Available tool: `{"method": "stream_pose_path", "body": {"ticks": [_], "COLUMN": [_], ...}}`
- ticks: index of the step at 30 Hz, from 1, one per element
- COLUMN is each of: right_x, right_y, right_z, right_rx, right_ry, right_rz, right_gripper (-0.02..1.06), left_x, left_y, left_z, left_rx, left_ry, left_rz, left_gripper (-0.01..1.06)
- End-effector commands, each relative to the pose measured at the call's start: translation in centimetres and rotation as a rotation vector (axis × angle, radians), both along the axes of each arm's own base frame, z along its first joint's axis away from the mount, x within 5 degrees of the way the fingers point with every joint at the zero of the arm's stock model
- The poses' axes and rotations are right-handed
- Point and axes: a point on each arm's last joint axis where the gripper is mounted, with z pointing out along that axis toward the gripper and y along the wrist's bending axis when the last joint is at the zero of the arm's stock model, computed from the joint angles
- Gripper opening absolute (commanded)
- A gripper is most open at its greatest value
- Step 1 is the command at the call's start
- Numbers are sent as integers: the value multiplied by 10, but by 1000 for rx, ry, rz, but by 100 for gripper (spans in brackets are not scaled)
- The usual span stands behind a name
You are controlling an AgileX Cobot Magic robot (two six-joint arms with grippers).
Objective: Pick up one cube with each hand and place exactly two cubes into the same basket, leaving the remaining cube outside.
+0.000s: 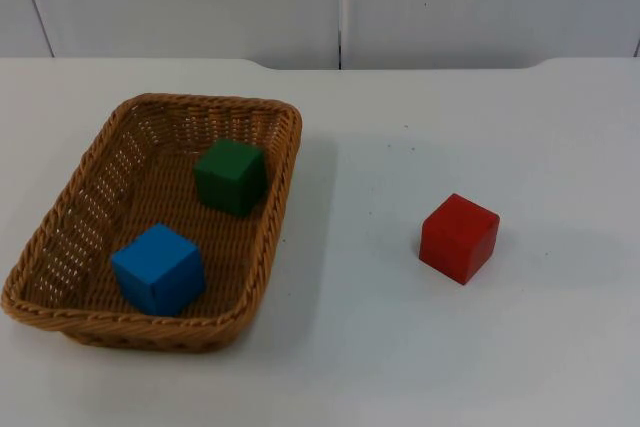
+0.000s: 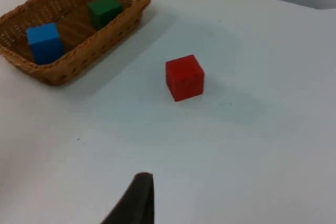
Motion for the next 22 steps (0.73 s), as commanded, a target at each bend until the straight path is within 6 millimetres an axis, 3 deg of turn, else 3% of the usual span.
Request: {"method": "stream_pose_path", "body": {"ticks": [1, 22], "right_x": [0, -1], "right_y": [1, 4], "right_z": [-2, -2], "right_rx": [-4, -3], "right_ry": [1, 3], "right_rz": [-46, -383], "right_gripper": [105, 105], "left_x": [0, 0], "left_y": [0, 0], "left_z": [-1, -1], "left_rx": [5, 5], "left_ry": [-2, -2], "left_rz": [3, 3], "left_gripper": [102, 102]}}
